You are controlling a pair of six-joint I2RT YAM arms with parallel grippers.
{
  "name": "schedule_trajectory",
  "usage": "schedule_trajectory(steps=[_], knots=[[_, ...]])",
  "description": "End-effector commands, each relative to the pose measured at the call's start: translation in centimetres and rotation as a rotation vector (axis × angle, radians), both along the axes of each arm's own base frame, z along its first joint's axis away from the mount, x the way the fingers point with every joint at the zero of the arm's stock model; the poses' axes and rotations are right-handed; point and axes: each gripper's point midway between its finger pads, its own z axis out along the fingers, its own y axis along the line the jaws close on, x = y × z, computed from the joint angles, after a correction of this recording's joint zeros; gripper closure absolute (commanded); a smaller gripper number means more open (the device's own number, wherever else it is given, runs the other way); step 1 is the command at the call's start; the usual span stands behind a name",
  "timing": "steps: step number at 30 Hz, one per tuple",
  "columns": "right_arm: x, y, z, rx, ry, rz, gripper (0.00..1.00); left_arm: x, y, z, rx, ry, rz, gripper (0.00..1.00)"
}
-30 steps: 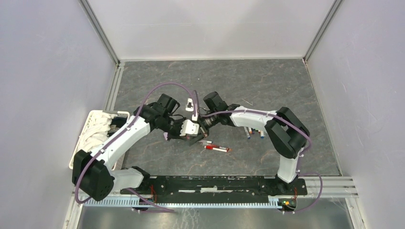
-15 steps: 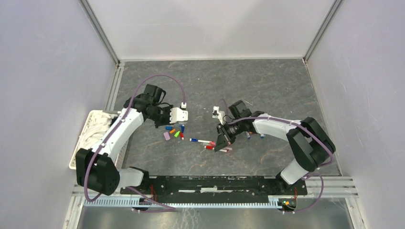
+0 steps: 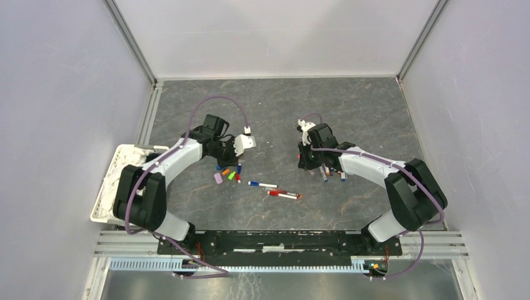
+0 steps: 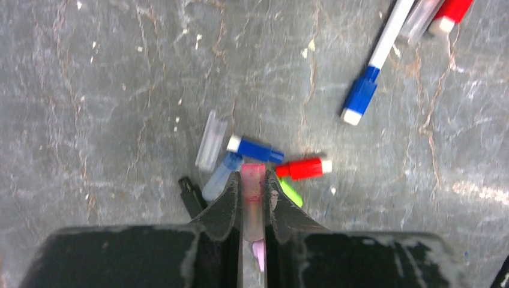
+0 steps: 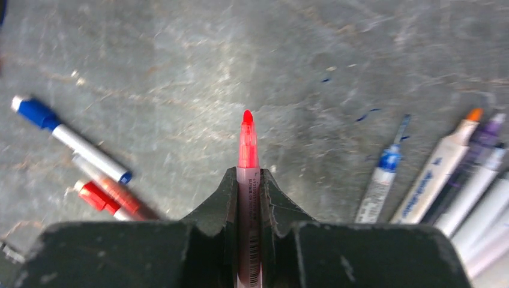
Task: Open the pen caps
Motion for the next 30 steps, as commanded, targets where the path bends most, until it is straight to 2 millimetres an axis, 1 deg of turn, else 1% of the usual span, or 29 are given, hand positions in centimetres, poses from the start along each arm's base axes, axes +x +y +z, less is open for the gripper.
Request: schedule_trajectory(steps=[1,3,6,10,14,17,20,22,26,30], knots=[[3.8,-1.9,0.8,-0.071,-0.149,-0.182,1.0,0.9,-3.2,-0.1,-0.061,-0.001,0.022,0.92],[3.9,-2.4,0.2,-0.09,-0.156,-0.203,1.0,0.8,-3.7,-0.9,-0.04,0.004,0.015,0.91],[3.6,-2.9,-0.6,-0.112,-0.144,-0.209,0.94,0.9,-3.9,-2.1,-0.004,0.01,0.013,0.9],[3.1,-3.7,-1.6,-0.148,-0.131,-0.216,0.83,0.4,-3.6,-3.5,0.048,0.026,0.0,0.84],[2.3,-4.1,-2.6,-0.156,-0.108,-0.214,0.76,-0.2,-3.4,-4.3,0.088,0.028,-0.016,0.76],[1.8,-4.4,-3.1,-0.16,-0.097,-0.219,0.71,-0.4,-3.2,-4.5,0.101,0.029,-0.017,0.73],[1.3,-4.6,-3.3,-0.16,-0.09,-0.221,0.67,-0.4,-3.2,-4.2,0.106,0.024,-0.018,0.72],[1.2,-4.6,-3.1,-0.154,-0.094,-0.223,0.67,-0.4,-3.2,-3.7,0.101,0.024,-0.02,0.71],[1.3,-5.1,-2.4,-0.156,-0.119,-0.249,0.7,0.0,-3.5,-1.8,0.082,0.001,-0.01,0.7],[1.7,-5.3,-0.8,-0.139,-0.164,-0.27,0.71,0.3,-3.8,0.5,0.062,-0.014,0.0,0.69]])
